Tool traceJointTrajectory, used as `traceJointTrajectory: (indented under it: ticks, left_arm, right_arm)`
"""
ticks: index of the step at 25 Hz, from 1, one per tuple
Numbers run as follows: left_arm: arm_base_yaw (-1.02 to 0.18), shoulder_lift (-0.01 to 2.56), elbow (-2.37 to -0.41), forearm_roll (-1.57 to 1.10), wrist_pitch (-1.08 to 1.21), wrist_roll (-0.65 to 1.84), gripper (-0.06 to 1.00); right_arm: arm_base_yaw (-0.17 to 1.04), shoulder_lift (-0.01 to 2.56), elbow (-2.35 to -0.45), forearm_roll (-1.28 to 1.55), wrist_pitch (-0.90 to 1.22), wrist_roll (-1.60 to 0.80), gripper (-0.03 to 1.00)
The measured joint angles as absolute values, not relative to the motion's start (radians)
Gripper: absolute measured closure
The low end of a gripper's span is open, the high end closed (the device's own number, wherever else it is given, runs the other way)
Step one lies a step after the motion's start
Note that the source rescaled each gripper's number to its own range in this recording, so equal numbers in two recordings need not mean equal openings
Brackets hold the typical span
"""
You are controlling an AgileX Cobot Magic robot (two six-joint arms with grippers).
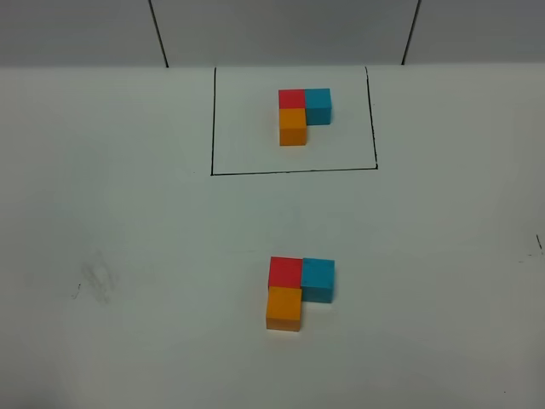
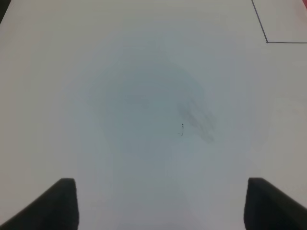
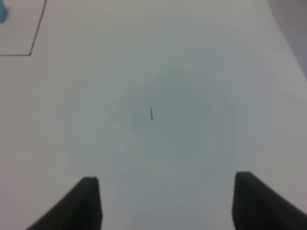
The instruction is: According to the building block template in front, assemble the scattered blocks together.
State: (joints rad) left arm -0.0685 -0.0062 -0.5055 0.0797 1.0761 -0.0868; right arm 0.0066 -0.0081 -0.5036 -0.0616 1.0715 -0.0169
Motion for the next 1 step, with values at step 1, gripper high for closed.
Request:
traceJointTrajectory:
  ticks: [1]
  left_arm:
    - [-0.068,-0.006,-0.506,0.080,1.076,-0.087,0.35]
  right_arm:
    - [0.023,-0.008,-0.504,-0.062,1.072,-0.017,0.60]
